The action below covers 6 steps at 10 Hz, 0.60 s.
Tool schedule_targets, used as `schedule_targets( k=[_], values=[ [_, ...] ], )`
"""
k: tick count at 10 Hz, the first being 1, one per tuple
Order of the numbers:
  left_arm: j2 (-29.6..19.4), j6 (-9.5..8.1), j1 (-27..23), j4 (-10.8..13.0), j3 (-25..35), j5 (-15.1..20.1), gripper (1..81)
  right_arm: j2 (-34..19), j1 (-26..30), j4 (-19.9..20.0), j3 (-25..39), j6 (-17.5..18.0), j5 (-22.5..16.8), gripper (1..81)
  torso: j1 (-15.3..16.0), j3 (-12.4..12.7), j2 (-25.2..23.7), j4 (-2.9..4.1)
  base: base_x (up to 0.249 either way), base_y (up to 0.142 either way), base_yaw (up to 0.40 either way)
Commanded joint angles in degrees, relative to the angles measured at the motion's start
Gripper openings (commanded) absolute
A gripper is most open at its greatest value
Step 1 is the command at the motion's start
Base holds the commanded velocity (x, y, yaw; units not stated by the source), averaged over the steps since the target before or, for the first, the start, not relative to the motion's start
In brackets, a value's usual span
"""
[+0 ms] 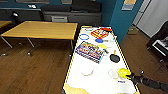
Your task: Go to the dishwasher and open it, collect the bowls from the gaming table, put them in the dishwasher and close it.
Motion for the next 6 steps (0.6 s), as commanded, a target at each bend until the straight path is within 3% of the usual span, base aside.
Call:
schedule_targets(
  k=[1,3,4,6],
  values=[
    [-2.1,-0.22,-1.0,0.5,5.8,3.9,81.1,-21.8,-1.7,-8.3,17.9,-0.4,-7.5,1.0,0.0,0.0,0.0,0.00,0.000,0.000,0.000],
    [-6.7,-0.31,-2.3,0.1,13.4,3.9,81.1,-26.0,-10.1,-13.4,22.0,-0.5,-8.3,1.0,0.0,0.0,0.0,0.00,0.000,0.000,0.000],
    [-11.4,-0.31,-3.2,-0.2,19.8,3.9,81.1,-27.5,-14.6,-14.9,22.6,-0.5,-8.0,1.0,0.0,0.0,0.0,0.00,0.000,0.000,0.000],
    [-19.6,-0.31,-4.7,-0.3,30.5,3.8,81.1,-28.2,-25.3,-16.3,21.3,-0.7,-4.4,1.0,0.0,0.0,0.0,0.00,0.000,0.000,0.000]
  ],
)
